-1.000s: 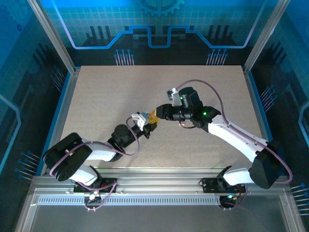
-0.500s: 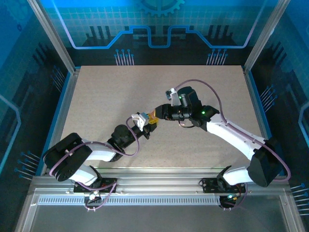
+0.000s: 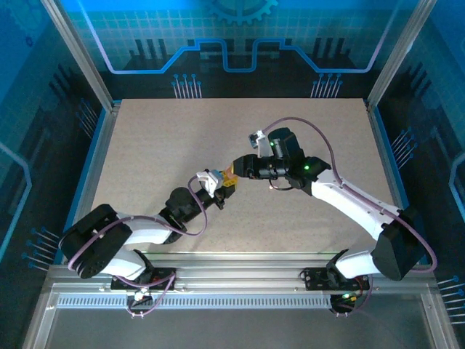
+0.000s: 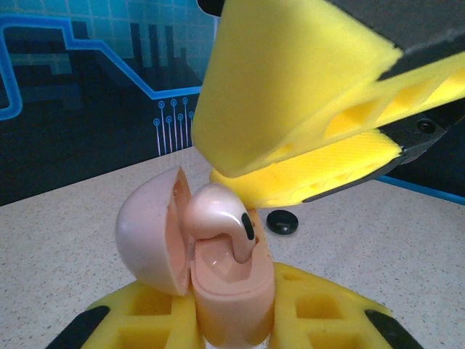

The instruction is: Insert the wireless bluetooth earbuds into the charging case

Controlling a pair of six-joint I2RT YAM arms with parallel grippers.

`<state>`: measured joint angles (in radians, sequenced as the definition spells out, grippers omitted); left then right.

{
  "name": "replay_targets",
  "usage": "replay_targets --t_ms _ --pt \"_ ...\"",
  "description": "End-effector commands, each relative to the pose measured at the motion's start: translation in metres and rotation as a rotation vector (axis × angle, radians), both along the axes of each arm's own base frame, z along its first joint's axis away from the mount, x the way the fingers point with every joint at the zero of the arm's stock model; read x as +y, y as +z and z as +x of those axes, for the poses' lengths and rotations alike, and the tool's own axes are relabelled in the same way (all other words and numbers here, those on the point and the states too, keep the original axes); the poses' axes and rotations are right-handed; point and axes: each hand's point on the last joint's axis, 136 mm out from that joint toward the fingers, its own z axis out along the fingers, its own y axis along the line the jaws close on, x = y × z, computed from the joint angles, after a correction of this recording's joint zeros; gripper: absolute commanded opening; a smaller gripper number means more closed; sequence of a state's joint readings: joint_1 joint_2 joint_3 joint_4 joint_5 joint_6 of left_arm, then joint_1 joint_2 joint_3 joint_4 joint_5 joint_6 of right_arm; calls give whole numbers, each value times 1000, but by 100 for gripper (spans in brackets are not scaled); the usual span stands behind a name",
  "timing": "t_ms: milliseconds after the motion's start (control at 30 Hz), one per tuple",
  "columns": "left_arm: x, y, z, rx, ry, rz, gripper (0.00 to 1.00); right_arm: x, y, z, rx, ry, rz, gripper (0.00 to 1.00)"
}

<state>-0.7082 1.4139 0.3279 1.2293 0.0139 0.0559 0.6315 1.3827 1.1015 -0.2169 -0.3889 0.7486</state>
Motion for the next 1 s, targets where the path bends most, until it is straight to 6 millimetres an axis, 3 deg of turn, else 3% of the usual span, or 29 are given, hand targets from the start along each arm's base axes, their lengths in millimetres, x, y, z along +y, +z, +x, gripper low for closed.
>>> replay_targets --t_ms 0,467,800,967 --pt "-2 6 -7 -26 -25 5 12 2 9 1 -14 34 19 34" --pt "-1 5 -8 -22 -31 3 12 10 12 0 -3 98 58 30" --pt "1 3 -11 -15 -31 2 12 10 13 2 -12 115 36 32" --pt "4 4 -11 -14 -20 8 12 -2 25 2 -52 100 -7 33"
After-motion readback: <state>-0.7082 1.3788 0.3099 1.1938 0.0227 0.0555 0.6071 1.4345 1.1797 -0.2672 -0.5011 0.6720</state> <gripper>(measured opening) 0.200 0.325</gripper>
